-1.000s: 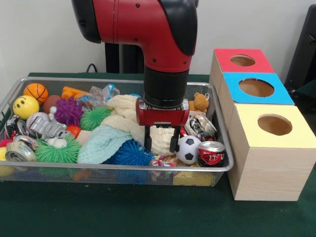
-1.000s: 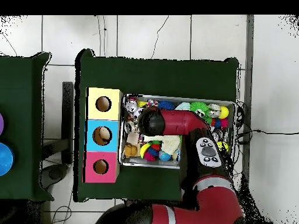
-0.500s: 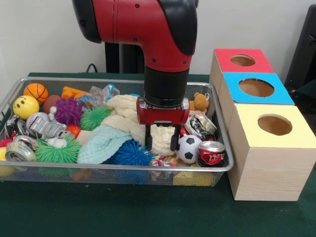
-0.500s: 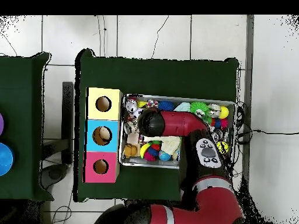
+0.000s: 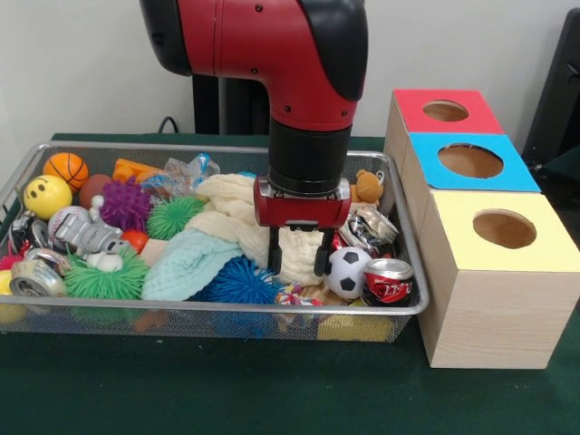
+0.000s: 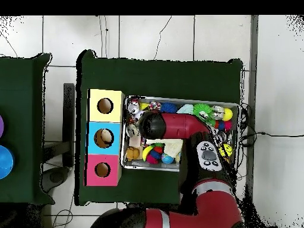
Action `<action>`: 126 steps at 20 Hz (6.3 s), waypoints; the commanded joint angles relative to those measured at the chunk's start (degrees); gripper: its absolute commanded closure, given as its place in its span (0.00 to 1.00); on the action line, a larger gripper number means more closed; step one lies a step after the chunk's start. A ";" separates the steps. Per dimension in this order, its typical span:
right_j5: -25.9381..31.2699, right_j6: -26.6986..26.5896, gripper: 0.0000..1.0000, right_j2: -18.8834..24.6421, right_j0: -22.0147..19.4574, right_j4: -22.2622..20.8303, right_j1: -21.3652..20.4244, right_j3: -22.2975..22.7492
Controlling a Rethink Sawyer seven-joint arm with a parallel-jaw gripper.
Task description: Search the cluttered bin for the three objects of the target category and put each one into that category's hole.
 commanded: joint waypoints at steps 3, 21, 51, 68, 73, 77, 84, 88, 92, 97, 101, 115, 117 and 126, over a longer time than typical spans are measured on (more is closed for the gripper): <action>0.18 8.80 0.00 6.01 1.60 4.75 3.43 -2.34; 1.94 6.37 0.00 6.76 1.47 6.76 3.06 -4.35; 3.43 2.09 0.00 3.23 0.45 3.04 3.94 -8.69; 10.74 -6.70 0.00 2.28 -4.33 0.10 -4.37 -6.07; 6.52 -4.24 0.00 2.84 -4.92 -0.63 -2.91 -4.42; 3.34 -1.66 0.00 2.58 -4.13 -1.00 -1.13 -4.12; -5.31 7.47 0.00 1.02 -0.03 -0.66 4.45 -2.49; -4.71 6.85 0.00 3.56 -0.77 1.11 4.79 -0.83; -5.56 7.47 0.00 4.72 -0.70 2.28 4.78 0.48; -7.42 7.81 0.00 6.31 -0.23 2.67 5.76 0.20; -8.88 6.11 0.00 6.57 -0.23 1.60 8.65 -2.88; -14.70 6.96 0.00 5.95 -0.30 1.00 11.92 -4.64; -16.04 7.29 0.00 5.58 -0.04 0.66 11.99 -4.72; -19.24 10.28 0.00 3.22 1.85 1.51 11.17 -3.89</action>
